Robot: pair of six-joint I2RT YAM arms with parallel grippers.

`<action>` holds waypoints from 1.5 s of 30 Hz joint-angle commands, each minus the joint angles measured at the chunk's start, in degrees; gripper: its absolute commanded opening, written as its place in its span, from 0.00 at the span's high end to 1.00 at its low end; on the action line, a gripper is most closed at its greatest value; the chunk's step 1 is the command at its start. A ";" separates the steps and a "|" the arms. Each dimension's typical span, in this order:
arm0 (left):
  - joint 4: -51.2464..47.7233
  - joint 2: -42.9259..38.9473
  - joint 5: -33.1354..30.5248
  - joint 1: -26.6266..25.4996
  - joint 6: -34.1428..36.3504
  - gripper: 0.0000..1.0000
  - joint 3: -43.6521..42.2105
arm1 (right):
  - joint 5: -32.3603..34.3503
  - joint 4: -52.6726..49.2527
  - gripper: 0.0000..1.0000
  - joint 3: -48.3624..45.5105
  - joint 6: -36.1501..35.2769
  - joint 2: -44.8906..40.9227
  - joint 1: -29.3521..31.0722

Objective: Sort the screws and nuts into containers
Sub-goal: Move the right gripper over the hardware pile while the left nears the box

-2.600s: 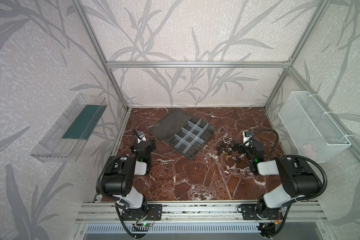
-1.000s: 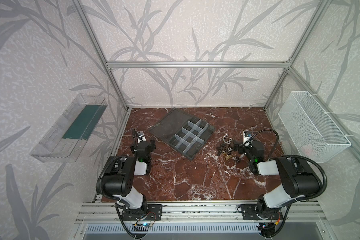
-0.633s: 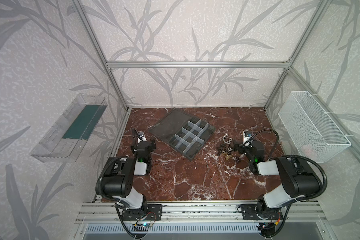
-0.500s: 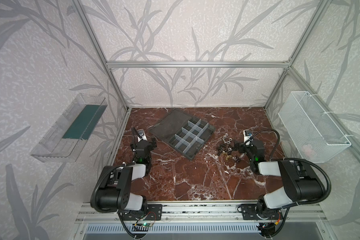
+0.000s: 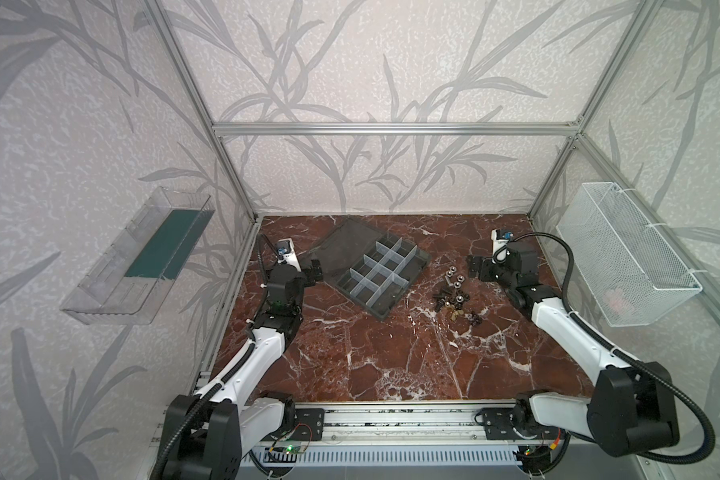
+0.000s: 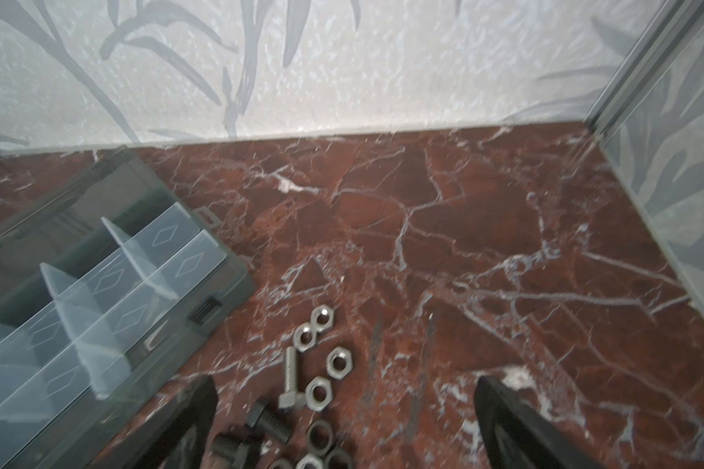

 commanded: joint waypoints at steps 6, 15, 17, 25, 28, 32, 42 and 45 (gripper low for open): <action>-15.45 0.72 1.57 -1.62 -12.69 0.01 7.09 | -3.17 -33.28 0.00 4.89 20.77 2.38 5.92; -18.44 3.99 9.48 -1.82 -15.02 0.01 10.41 | -2.29 -38.35 0.00 9.68 29.49 8.08 11.73; -18.29 3.86 10.78 -1.82 -15.50 0.01 10.18 | -2.73 -38.05 0.05 10.58 30.48 9.75 12.26; -17.70 2.47 10.10 -1.91 -14.25 0.00 8.57 | -4.87 -34.98 0.27 10.30 31.80 15.97 12.59; -18.18 2.65 10.27 -1.91 -13.42 0.00 8.82 | -5.02 -34.23 0.34 10.44 31.86 17.76 12.66; -17.61 3.65 11.42 -1.91 -12.88 0.01 8.88 | -4.13 -33.89 0.36 10.89 32.05 19.73 12.58; -17.49 6.97 15.40 -1.91 -12.35 0.01 10.32 | -1.87 -35.51 0.41 12.99 30.62 24.25 12.53; -17.29 7.37 15.63 -1.91 -12.35 0.01 10.39 | -1.31 -35.81 0.44 13.58 30.35 24.55 12.57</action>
